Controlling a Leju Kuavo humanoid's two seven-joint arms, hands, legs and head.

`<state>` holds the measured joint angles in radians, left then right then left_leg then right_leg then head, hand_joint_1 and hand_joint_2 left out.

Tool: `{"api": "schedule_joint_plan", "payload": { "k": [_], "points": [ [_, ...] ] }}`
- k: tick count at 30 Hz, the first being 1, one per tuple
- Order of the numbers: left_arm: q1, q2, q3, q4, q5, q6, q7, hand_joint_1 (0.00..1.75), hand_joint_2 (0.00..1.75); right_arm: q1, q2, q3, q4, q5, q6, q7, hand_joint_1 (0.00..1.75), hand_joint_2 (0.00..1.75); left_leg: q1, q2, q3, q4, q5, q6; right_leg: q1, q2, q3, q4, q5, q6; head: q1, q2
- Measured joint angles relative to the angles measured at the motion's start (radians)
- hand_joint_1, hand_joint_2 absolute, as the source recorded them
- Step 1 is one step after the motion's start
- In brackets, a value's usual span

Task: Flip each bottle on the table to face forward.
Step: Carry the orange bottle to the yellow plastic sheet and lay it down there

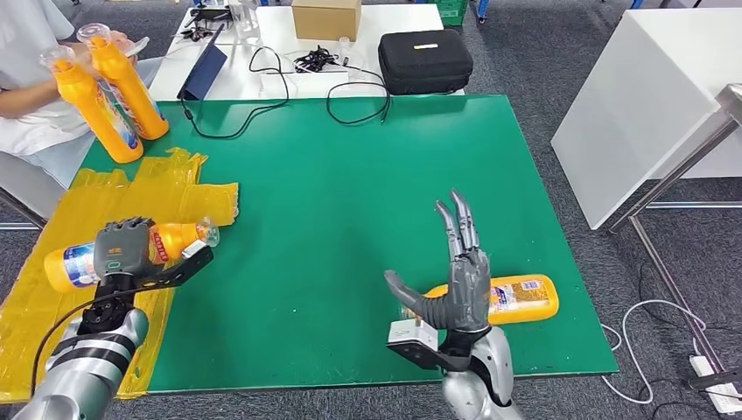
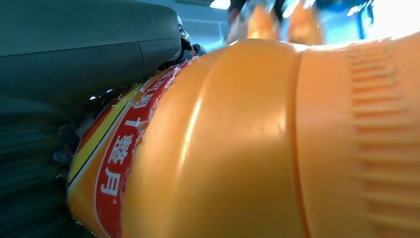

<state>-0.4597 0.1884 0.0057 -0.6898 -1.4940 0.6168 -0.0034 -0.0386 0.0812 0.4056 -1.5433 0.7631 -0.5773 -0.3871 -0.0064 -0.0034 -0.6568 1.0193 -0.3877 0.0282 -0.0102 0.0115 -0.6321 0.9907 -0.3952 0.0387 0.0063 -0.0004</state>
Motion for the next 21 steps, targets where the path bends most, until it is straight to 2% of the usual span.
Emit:
{"api": "schedule_joint_plan", "payload": {
  "k": [3,4,7,8,12,14,18,21],
  "points": [
    [-0.004,0.022,0.000,0.051,-0.013,-0.006,0.006,1.75,1.75,0.008,-0.010,-0.015,-0.014,-0.002,0.000,-0.002,0.00,1.75,0.000,-0.001,0.000,0.000,0.000,0.000,0.000,0.000,0.000,0.000,0.000,0.000,0.000,0.000],
    [-0.007,0.027,0.000,0.066,-0.019,-0.007,0.008,1.44,1.75,0.010,-0.013,-0.020,-0.017,-0.003,0.000,-0.002,0.00,1.75,0.000,-0.002,0.000,0.000,0.000,0.000,0.000,0.000,0.001,0.000,0.000,0.000,0.000,0.000],
    [-0.013,0.034,0.000,0.105,-0.038,0.014,0.008,0.13,1.75,0.014,-0.026,-0.034,-0.019,-0.004,0.008,-0.001,0.00,1.75,-0.001,-0.002,0.001,0.000,-0.001,0.000,-0.001,0.000,0.002,0.000,0.000,0.000,0.000,0.000],
    [-0.013,0.035,0.000,0.117,-0.043,0.030,0.007,0.00,1.75,0.014,-0.032,-0.037,-0.019,-0.001,0.017,0.000,0.00,1.75,-0.001,-0.001,0.001,0.000,-0.001,-0.001,-0.001,0.000,0.002,0.000,0.000,0.000,0.000,0.000],
    [-0.009,0.030,0.008,0.143,-0.021,0.081,-0.022,0.00,1.75,0.015,-0.062,-0.041,-0.019,0.007,0.084,0.015,0.00,1.75,-0.001,-0.001,0.002,0.000,-0.001,-0.001,0.000,0.000,0.003,0.000,0.000,0.000,0.000,0.000],
    [0.001,0.021,0.027,0.131,0.038,0.088,-0.073,0.00,1.75,0.015,-0.085,-0.041,-0.019,-0.001,0.125,0.019,0.00,1.75,-0.001,-0.001,0.003,0.000,-0.001,-0.001,0.000,0.000,0.003,0.000,0.000,0.000,0.000,0.000],
    [0.016,-0.015,0.110,0.105,0.319,0.076,-0.293,0.00,1.75,0.020,-0.135,-0.051,-0.026,-0.024,0.207,0.020,0.00,1.75,-0.001,-0.003,0.003,0.000,0.000,0.000,-0.001,-0.001,0.003,0.000,0.000,0.000,0.000,0.000],
    [0.016,-0.048,0.178,0.079,0.556,0.006,-0.431,0.00,1.75,0.021,-0.165,-0.062,-0.041,-0.031,0.273,0.019,0.00,1.75,-0.001,-0.003,0.003,0.000,0.000,0.000,-0.001,-0.001,0.003,0.000,0.000,0.000,0.000,0.000]
  ]
}}
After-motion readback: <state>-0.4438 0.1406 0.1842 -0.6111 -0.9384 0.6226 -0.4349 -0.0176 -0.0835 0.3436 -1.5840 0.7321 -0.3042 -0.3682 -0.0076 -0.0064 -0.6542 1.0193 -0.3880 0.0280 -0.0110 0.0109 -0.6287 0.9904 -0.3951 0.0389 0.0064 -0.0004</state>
